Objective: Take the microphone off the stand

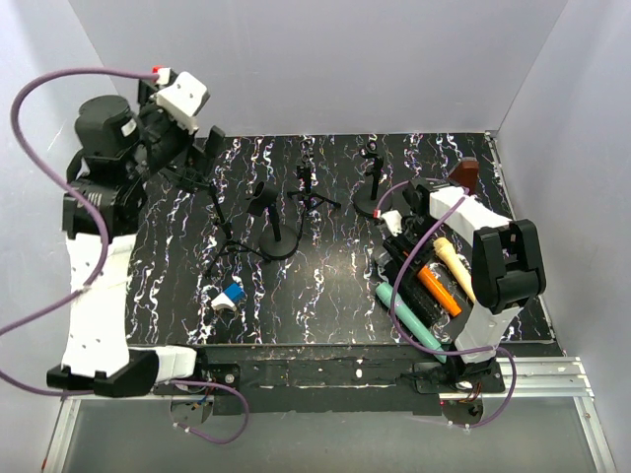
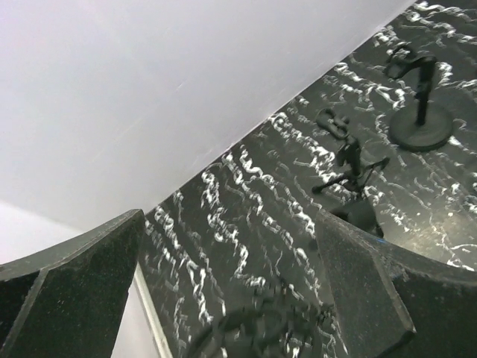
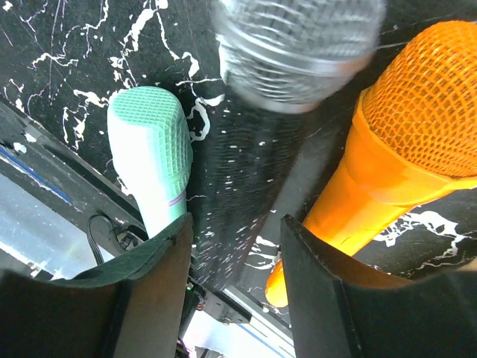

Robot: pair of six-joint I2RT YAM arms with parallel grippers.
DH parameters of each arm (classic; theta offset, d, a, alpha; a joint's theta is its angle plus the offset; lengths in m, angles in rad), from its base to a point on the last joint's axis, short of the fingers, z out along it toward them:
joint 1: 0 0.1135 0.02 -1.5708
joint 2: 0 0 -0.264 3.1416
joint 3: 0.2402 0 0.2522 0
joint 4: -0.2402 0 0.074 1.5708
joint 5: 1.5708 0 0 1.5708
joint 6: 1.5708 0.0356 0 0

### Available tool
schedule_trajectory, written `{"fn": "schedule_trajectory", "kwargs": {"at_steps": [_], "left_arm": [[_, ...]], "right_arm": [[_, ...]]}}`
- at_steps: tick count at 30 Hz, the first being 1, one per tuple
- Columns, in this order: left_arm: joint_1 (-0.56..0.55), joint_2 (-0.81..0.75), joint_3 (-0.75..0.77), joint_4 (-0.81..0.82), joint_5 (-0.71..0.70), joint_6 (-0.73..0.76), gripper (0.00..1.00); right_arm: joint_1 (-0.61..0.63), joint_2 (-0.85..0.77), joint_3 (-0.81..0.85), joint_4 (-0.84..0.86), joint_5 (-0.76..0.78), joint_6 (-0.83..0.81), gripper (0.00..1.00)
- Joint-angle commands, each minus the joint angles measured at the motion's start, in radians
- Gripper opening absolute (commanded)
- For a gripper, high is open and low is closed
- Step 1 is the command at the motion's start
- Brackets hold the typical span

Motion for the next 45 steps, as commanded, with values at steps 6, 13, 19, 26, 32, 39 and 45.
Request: {"fn": "schedule_trajectory", "kwargs": {"at_steps": [6,13,19,26,32,39,45], "left_arm": [[0.047,-0.116,-0.025,-0.17,-0.203,-0.085,0.98],[0.052,-0.147,-0.055,-0.25,-0.257,-0.197,0.98],[0.076,-0.144,-0.082,-0.206,-0.271,-0.241,0.98],[0.093,-0.087,0.023,-0.126,-0.354,-0.218,0.98],[0.174,-0.058,0.053,-0.045,-0.374,-0.197,0.98],[0.312,-0.048,0.147,-0.138,-0.245,-0.246,0.98],[0.362,-0.051,0.201,-0.197,-0.182,-0.251,0.98]], "right_arm": [[0.011,-0.067,0.133,-0.123,-0.006,-0.008,0.63],[0.014,-0.033,0.535,-0.228,-0.199,0.022,0.63],[0.107,0.085,0.957,-0.116,-0.42,0.135,0.63],[0.325,0.047,0.862,0.532,-0.432,0.369,0.76],[0.443,0.083,0.727,1.057,-0.333,0.532,0.8],[0.512,0.235,0.775,1.302,-0.28,0.664,0.85],[0.529,0.406,1.003,1.225,-0.354,0.71,0.85]]}}
